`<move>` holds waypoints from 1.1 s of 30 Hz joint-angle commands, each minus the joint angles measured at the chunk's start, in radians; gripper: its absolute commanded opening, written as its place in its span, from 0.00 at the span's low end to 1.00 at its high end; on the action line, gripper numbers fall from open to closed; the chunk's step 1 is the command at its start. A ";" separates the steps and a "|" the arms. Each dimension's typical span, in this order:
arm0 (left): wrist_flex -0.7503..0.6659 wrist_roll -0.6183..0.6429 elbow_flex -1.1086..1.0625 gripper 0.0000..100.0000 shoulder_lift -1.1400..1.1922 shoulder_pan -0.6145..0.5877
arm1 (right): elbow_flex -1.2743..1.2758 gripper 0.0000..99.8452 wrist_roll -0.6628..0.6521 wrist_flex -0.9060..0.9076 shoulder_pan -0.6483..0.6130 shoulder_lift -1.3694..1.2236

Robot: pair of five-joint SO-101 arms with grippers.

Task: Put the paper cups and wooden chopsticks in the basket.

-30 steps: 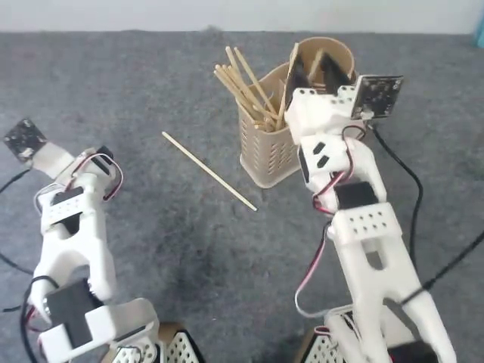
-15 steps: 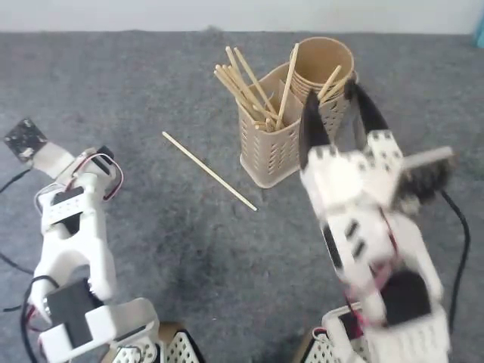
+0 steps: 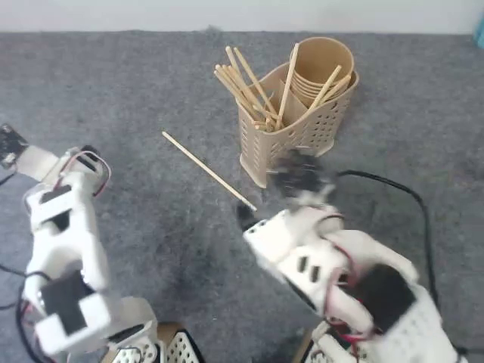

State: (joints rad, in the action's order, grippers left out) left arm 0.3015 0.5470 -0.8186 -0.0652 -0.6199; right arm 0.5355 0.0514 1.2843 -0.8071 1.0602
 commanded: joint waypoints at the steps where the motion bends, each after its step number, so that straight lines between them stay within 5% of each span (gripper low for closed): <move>1: 0.101 0.058 0.188 0.23 0.129 -0.049 | 0.014 0.19 -0.023 -0.050 -0.136 -0.142; 6: 0.267 0.061 0.338 0.23 0.232 -0.054 | 0.114 0.19 -0.167 -0.285 -0.145 -0.386; 13: 0.275 0.061 0.346 0.23 0.233 -0.054 | 0.028 0.19 -0.244 -0.578 -0.088 -0.829; 22: 0.275 0.061 0.349 0.23 0.233 -0.051 | -0.396 0.19 -0.272 -0.598 0.061 -1.331; 33: 0.275 0.061 0.352 0.23 0.236 -0.046 | -0.586 0.17 -0.273 -0.608 0.122 -1.578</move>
State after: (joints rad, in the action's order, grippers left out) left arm 0.5715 0.5976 -0.5178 0.1757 -0.6659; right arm 0.0153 -0.2110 0.7058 -0.6997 -0.4879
